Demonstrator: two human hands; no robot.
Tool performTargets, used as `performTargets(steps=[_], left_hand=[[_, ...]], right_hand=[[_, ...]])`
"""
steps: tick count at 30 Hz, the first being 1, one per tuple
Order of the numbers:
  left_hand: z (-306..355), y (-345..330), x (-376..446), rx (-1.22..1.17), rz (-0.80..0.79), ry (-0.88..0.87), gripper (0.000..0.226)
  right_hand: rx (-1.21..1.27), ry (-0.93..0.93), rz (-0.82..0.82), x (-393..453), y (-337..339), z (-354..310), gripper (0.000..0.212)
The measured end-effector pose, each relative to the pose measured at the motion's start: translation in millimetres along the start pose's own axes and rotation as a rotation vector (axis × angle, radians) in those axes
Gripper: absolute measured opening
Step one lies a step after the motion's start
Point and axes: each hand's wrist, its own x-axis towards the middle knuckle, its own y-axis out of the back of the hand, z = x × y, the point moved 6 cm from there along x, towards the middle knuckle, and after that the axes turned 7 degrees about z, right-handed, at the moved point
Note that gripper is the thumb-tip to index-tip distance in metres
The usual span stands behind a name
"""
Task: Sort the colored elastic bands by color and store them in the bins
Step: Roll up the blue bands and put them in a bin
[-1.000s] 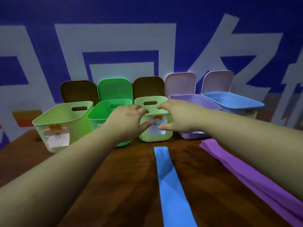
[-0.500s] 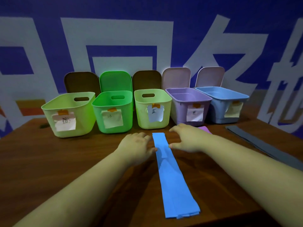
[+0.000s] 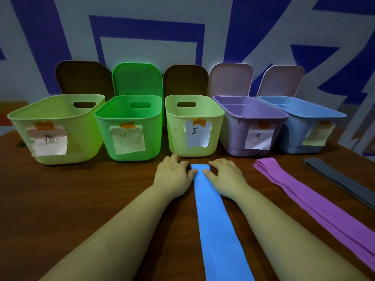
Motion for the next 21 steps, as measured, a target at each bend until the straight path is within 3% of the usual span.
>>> performTargets(steps=[3, 9, 12, 16, 21], left_hand=[[-3.0, -8.9, 8.1, -0.126, 0.015, 0.013, 0.042], [0.9, -7.6, 4.5, -0.599, 0.044, 0.029, 0.026], [5.0, -2.6, -1.4, -0.955, 0.049, 0.143, 0.017], [12.5, 23.8, -7.0, -1.217, 0.089, 0.241, 0.017], [38.0, 85.1, -25.9, -1.452, -0.079, 0.239, 0.009]], right_hand=[[0.033, 0.013, 0.051, 6.0, -4.5, 2.0, 0.043], [0.537, -0.018, 0.132, 3.1, -0.8, 4.9, 0.012], [0.808, -0.048, 0.111, 0.6, 6.5, -1.7, 0.019], [0.985, -0.069, 0.131, -10.7, 35.4, -11.6, 0.015], [1.145, -0.013, 0.134, -42.7, 97.5, -32.9, 0.018]])
